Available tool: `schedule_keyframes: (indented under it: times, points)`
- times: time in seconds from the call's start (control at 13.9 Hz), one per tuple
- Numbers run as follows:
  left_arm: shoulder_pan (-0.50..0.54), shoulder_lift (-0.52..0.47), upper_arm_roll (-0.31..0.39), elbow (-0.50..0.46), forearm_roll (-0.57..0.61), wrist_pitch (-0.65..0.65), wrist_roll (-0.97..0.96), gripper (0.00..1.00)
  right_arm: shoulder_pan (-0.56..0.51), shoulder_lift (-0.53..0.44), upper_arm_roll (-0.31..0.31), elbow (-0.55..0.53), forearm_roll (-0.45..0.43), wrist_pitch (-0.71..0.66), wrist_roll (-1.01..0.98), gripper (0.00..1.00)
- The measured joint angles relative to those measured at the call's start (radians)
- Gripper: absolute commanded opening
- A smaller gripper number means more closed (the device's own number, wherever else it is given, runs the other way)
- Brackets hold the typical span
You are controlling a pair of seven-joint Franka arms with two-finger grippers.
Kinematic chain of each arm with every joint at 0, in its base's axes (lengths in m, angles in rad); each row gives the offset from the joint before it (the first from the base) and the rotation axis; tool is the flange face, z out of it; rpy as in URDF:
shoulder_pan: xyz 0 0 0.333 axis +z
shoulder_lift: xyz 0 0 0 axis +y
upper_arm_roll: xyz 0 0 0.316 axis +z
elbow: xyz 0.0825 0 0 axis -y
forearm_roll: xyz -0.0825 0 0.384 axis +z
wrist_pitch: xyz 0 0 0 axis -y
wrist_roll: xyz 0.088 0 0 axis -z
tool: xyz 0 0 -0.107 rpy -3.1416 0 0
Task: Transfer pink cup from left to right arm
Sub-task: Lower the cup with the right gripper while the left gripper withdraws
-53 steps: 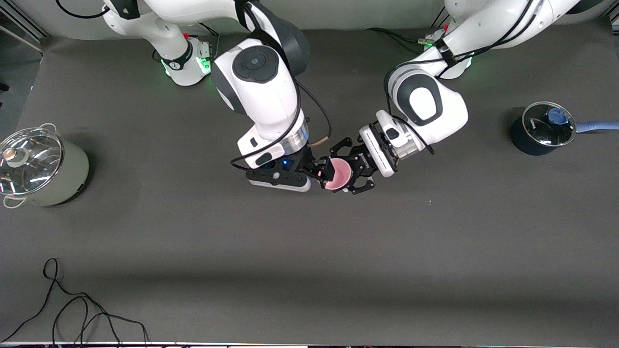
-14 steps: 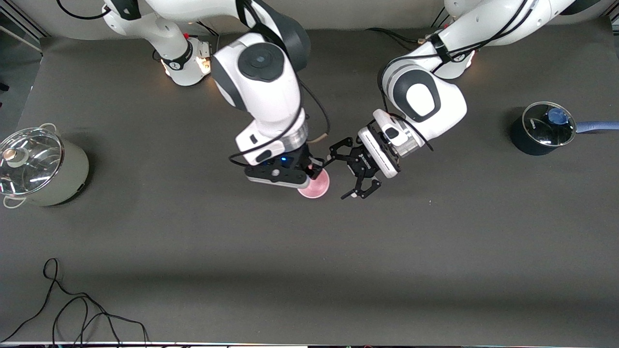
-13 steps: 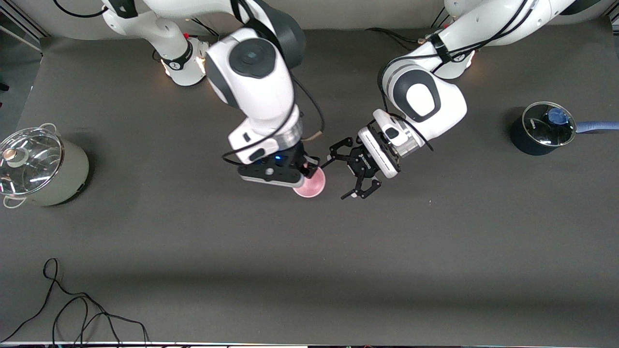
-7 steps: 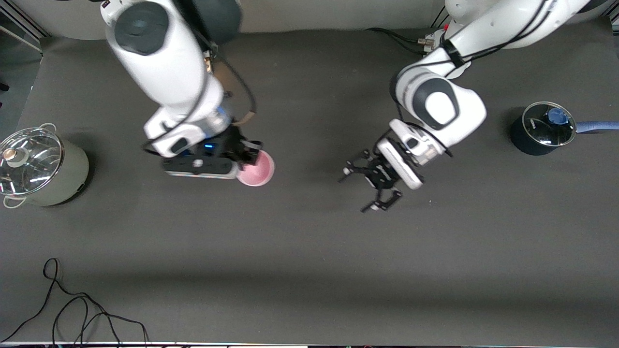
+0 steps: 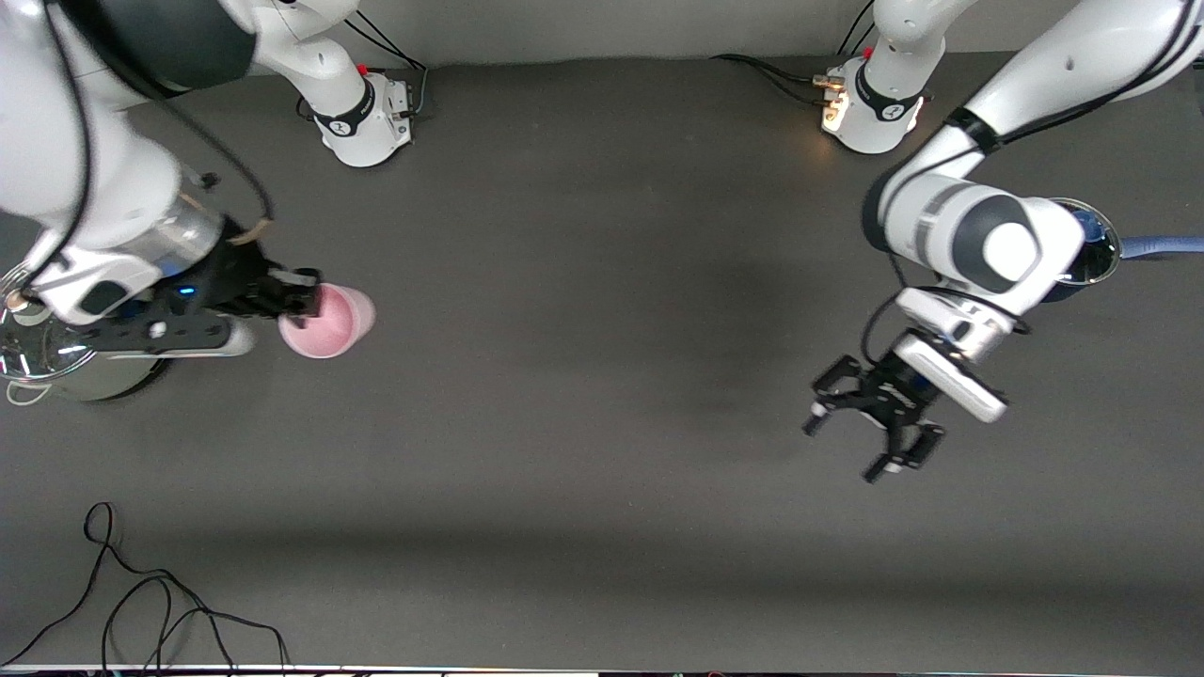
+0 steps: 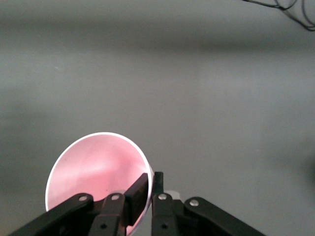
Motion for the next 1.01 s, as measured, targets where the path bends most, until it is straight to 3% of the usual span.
schedule_keyframes:
  times: [0.22, 0.36, 0.58, 0.86, 1.01]
  points:
    - [0.108, 0.001, 0.023, 0.0, 0.052, -0.034, 0.001, 1.0, -0.003, -0.014, -0.092, -0.091, 0.0, 0.017, -0.13, 0.0]
    - [0.191, 0.003, 0.061, -0.004, 0.06, -0.163, 0.008, 1.0, -0.005, -0.016, -0.144, -0.173, 0.0, 0.085, -0.192, 0.0]
    - [0.297, 0.018, 0.089, -0.021, 0.1, -0.301, 0.014, 1.0, -0.005, -0.033, -0.201, -0.327, 0.0, 0.234, -0.27, 0.0]
    - [0.348, 0.02, 0.131, -0.031, 0.139, -0.46, 0.003, 1.0, -0.005, -0.075, -0.239, -0.581, 0.0, 0.499, -0.326, 0.0]
    - [0.355, 0.02, 0.177, -0.03, 0.282, -0.576, -0.132, 1.0, -0.004, -0.083, -0.24, -0.709, 0.0, 0.651, -0.336, 0.0]
